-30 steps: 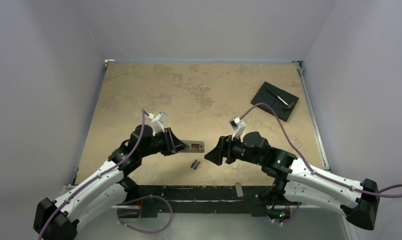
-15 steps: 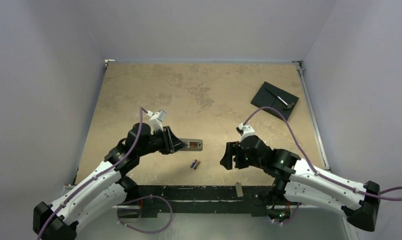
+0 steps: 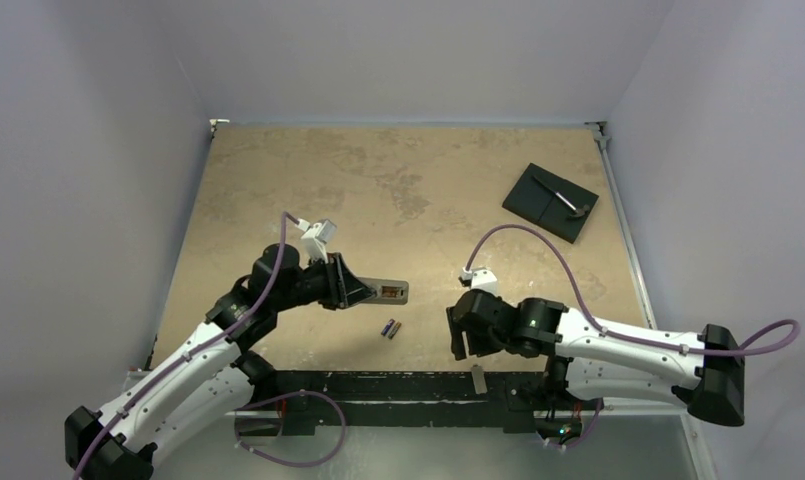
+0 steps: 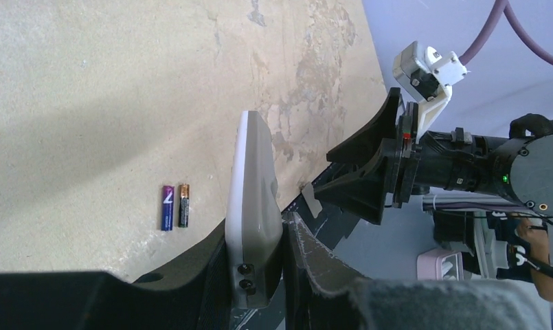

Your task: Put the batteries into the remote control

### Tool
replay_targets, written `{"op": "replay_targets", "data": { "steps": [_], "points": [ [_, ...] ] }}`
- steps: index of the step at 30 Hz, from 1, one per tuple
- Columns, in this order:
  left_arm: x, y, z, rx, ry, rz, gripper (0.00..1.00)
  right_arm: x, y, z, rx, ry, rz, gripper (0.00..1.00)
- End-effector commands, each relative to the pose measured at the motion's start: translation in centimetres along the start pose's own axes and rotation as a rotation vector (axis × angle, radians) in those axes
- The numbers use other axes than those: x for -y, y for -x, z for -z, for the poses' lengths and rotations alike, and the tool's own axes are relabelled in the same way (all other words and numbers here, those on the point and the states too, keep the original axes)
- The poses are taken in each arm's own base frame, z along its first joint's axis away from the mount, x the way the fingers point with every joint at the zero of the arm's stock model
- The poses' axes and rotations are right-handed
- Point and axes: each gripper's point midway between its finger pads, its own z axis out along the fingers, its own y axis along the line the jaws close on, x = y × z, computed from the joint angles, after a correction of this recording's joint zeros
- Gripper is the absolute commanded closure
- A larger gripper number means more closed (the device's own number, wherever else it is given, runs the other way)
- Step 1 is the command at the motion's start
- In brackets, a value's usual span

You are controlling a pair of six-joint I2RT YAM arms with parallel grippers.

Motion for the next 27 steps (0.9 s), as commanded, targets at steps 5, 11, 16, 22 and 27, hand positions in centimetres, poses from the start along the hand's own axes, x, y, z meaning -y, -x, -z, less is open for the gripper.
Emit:
{"op": "replay_targets", "data": {
  "steps": [5,11,16,22,27],
  "points": [
    [2.3,0.9,0.0,0.006,-0.101,-0.063,1.0,1.0,-1.5,-0.1,-0.025,-0.066,-0.068,0.3],
    [2.1,0.4,-0.4,-0.01,-0.111,-0.059,1.0,1.0,-3.2,-0.8,-0.074,-0.064,-0.077,0.32],
    [2.2,0.3,-0.4,-0.018,-0.117,-0.065,1.0,1.5,-4.1,-1.3,-0.098,-0.092,-0.073,0.33],
    [2.2,0.2,-0.5,-0.026,-0.123,-0.07,1.0,1.2,-5.0,-2.2,-0.123,-0.092,-0.08,0.36],
    [2.2,0.1,-0.6,-0.034,-0.127,-0.075,1.0,0.9,-5.4,-2.7,-0.134,-0.102,-0.066,0.39]
  ]
}}
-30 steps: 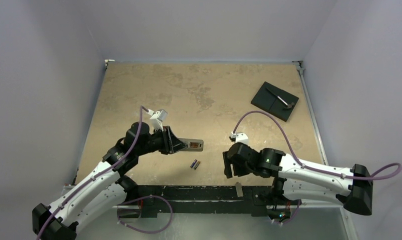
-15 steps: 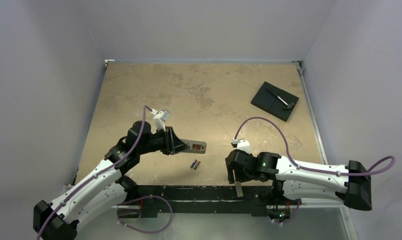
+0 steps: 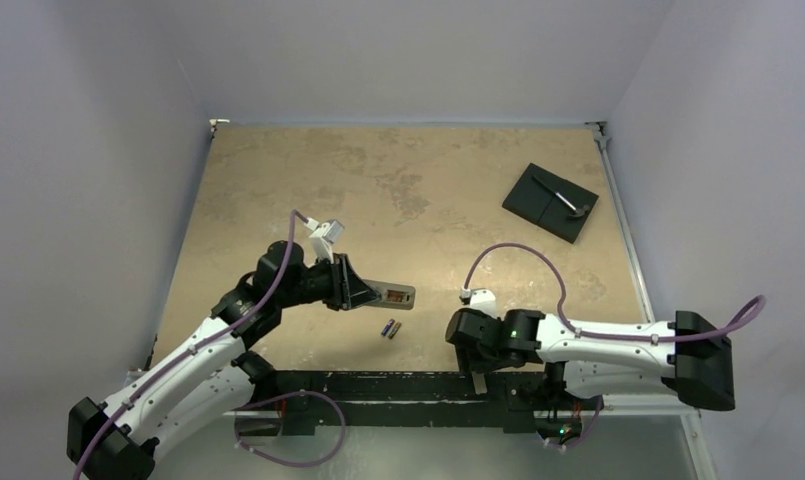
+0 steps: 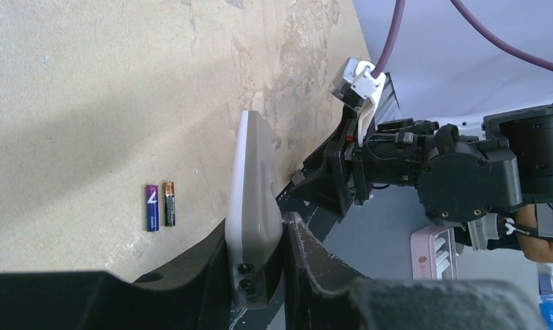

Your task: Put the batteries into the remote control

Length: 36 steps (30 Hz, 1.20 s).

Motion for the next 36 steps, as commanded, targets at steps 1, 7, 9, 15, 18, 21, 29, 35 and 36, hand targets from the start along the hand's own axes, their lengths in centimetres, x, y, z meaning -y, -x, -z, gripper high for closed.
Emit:
{"op": "replay_targets", "data": {
  "steps": [1,7,9,15,18,21,29,35,36],
  "points": [
    [1.4,0.8,-0.1,0.021,-0.063,-0.057,1.0,-0.8,-0.1,-0.5,0.005,0.005,-0.018,0.4],
    [1.3,0.7,0.0,0.016,-0.063,-0.059,1.0,-0.2,-0.7,-1.1,-0.009,-0.044,-0.003,0.4],
    [1.3,0.6,0.0,0.016,-0.062,-0.061,1.0,0.0,-0.7,-1.1,-0.008,-0.049,-0.006,0.41],
    [1.1,0.4,0.0,0.013,-0.06,-0.057,1.0,0.2,-0.9,-1.2,-0.003,-0.05,-0.02,0.46],
    [1.2,0.5,0.0,0.013,-0.062,-0.057,1.0,0.4,-1.0,-1.3,-0.005,-0.052,-0.024,0.49],
    [1.1,0.5,0.0,0.013,-0.057,-0.062,1.0,0.7,-1.1,-1.5,-0.004,-0.059,-0.025,0.5],
    [1.3,0.6,0.1,0.015,-0.062,-0.057,1.0,1.1,-1.2,-1.6,0.002,-0.069,-0.027,0.63],
    [1.3,0.6,0.2,0.016,-0.059,-0.056,1.0,0.8,-0.5,-1.3,0.032,-0.059,-0.034,0.73],
    [1.3,0.6,0.2,0.016,-0.058,-0.056,1.0,0.7,-0.1,-1.2,0.047,-0.058,-0.036,0.74]
  ]
}}
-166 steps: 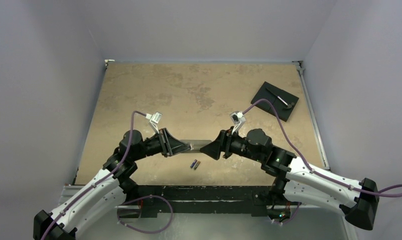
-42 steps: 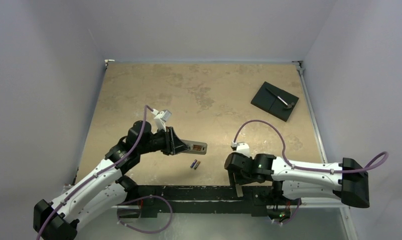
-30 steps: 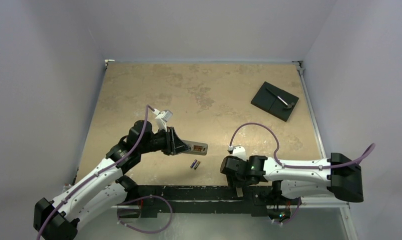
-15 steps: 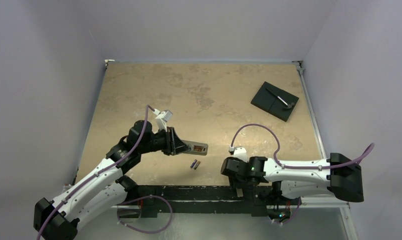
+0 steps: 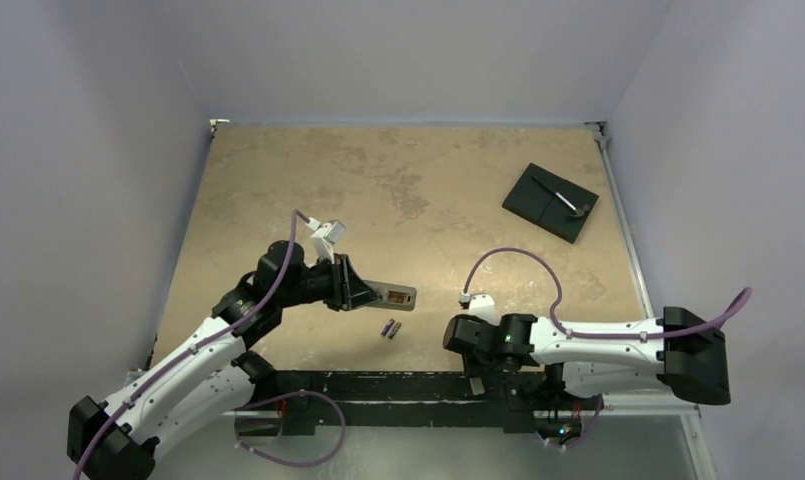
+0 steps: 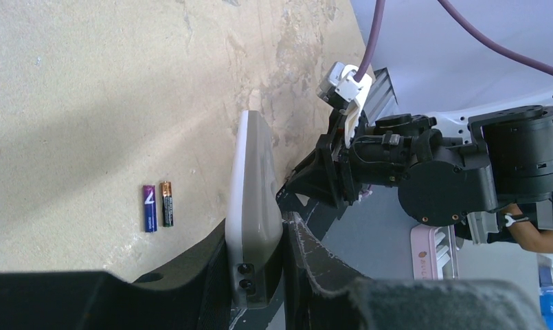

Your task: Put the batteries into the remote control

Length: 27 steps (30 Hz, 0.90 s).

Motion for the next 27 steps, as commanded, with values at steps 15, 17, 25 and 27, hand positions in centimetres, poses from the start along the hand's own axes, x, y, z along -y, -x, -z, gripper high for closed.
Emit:
{"op": "replay_targets", "data": {
  "steps": [15,17,25,27],
  "points": [
    [1.2,1.0,0.5,0.031,-0.025,-0.041,1.0,-1.4,6.8,2.5,0.226,-0.039,0.025,0.74],
    [1.0,1.1,0.5,0.036,-0.018,-0.035,1.0,-1.4,8.0,2.3,0.235,-0.04,0.031,0.74],
    [-0.4,0.0,0.1,0.03,0.01,0.009,1.0,-0.3,13.0,1.7,0.306,-0.074,0.056,0.75],
    [-0.7,-0.3,-0.1,0.028,0.013,0.027,1.0,0.4,14.3,1.4,0.323,-0.105,0.058,0.74]
  ]
}}
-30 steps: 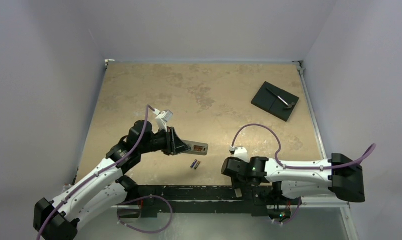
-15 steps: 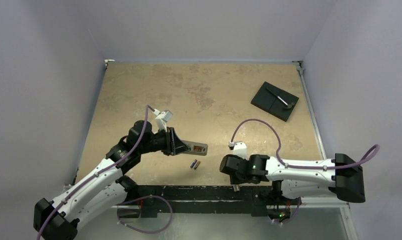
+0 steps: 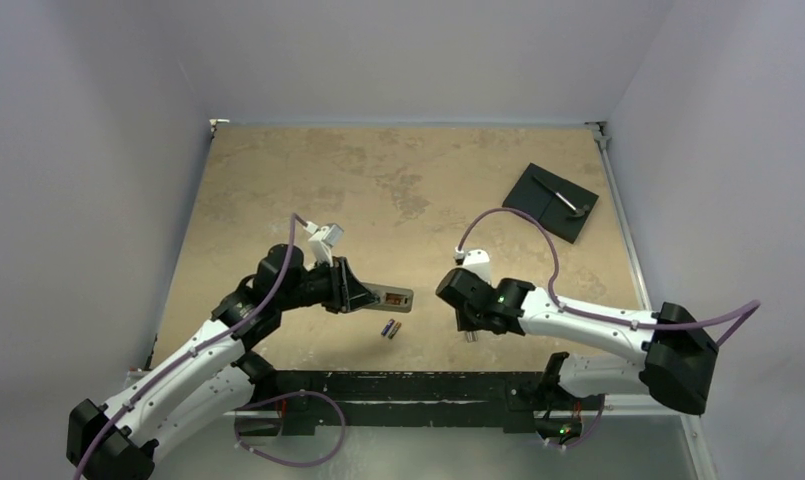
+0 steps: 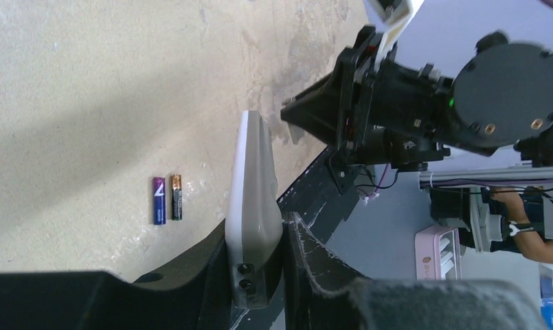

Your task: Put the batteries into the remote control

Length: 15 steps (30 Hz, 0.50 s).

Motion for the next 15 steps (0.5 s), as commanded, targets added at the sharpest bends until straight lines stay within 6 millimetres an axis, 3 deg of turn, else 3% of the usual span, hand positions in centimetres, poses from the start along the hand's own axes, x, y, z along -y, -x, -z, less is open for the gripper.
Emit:
{"op": "replay_targets", "data": {
  "steps": [1,9,15],
  "points": [
    [-0.3,-0.2,-0.4,0.015,-0.009,0.018,1.0,0.2,4.6,-0.8,0.103,-0.018,0.052,0.74],
    [-0.8,-0.5,-1.0,0.009,-0.007,0.065,1.0,1.3,9.6,-3.3,0.127,-0.02,0.026,0.74],
    [-0.9,-0.7,-1.1,0.01,-0.004,0.088,1.0,2.7,11.4,-6.0,0.08,-0.042,0.03,0.74]
  ]
}}
